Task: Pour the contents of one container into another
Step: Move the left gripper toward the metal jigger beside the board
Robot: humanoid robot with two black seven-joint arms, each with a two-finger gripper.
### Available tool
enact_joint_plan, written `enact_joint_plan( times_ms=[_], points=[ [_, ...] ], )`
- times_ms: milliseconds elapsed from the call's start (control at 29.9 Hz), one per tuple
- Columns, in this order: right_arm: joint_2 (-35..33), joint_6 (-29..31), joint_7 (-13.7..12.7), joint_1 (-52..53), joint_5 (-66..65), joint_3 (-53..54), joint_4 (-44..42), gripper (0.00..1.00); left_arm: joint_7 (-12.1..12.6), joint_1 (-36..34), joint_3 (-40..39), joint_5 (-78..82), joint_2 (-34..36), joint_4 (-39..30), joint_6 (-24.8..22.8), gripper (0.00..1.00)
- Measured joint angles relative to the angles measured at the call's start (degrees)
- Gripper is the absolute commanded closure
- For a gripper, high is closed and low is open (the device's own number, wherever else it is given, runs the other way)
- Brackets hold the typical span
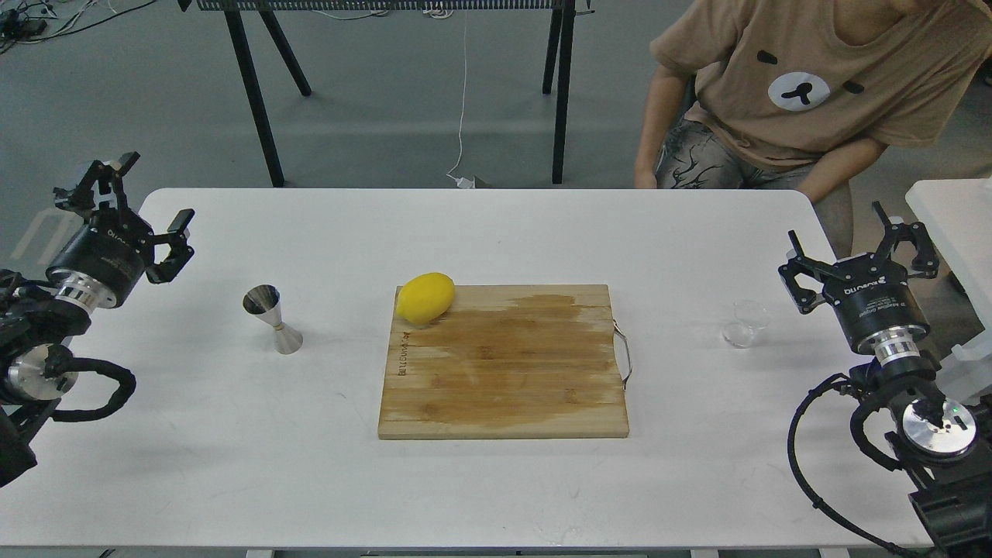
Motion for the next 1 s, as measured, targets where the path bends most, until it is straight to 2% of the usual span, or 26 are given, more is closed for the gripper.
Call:
enact_joint_plan(
  times_ms=[267,635,836,1003],
  points=[
    [0.2,0.0,0.0,-0.1,0.0,0.0,0.0,0.01,0.0,0.0,0.1,-0.2,0.2,0.2,0.0,0.00],
    [-0.4,0.0,-0.1,0.1,0.0,-0.5,0.7,0.01,0.0,-0.6,0.1,2.4,1.4,4.7,0.0,0.00],
    [-0.6,0.0,-0.2,-0.1,0.1,0.3,1.4,0.01,0.0,-6.8,0.3,22.4,4.7,3.9,0.0,0.00],
    [-1.0,0.0,0.0,-0.1,0.1,0.4,1.4,0.01,0.0,-8.8,0.2,41.3,5.2,-3.7,0.0,0.00]
  ],
)
